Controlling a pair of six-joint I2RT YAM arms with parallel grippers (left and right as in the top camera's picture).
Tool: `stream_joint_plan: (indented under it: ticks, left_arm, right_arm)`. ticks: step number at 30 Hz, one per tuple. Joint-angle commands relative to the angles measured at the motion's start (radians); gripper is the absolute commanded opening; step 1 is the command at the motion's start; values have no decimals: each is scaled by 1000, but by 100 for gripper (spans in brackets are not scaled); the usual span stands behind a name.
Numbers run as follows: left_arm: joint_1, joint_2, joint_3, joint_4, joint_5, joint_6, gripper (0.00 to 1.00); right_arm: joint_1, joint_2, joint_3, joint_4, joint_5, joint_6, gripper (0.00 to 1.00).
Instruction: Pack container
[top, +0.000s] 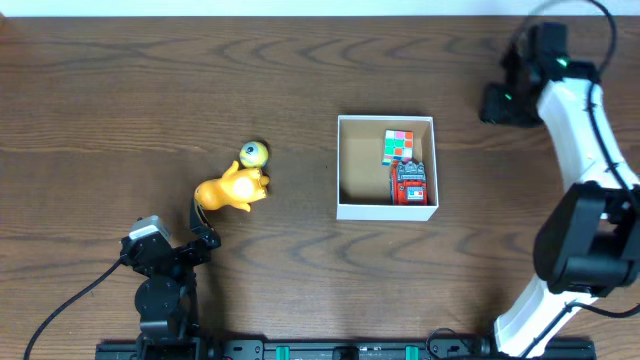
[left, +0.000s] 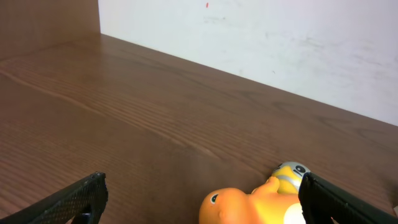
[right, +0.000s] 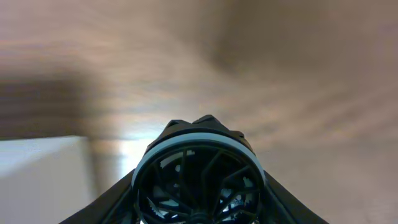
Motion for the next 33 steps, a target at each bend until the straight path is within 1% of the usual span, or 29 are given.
stream_joint_plan:
  ticks: [1, 4, 7, 10, 15, 22, 33]
  left_arm:
    - [3, -5, -29, -7, -8, 17, 98]
    - [3, -5, -29, -7, -8, 17, 98]
    - [3, -5, -29, -7, -8, 17, 98]
    - [3, -5, -29, -7, -8, 17, 98]
    - [3, -5, -29, -7, -8, 17, 98]
    - [3, -5, -29, -7, -8, 17, 98]
    - [3, -5, -29, -7, -8, 17, 98]
  right_arm:
    - [95, -37, 89, -22, -11, -19, 43]
    - [189, -37, 135, -27, -11, -58, 45]
    - [283, -37, 147, -26, -11, -78, 45]
    - [370, -36, 146, -31, -11, -110, 41]
    - [477, -36, 142, -35, -3, -135, 40]
    - [532, -32, 76, -94, -4, -134, 38]
    - [540, -32, -64, -78, -5, -118, 38]
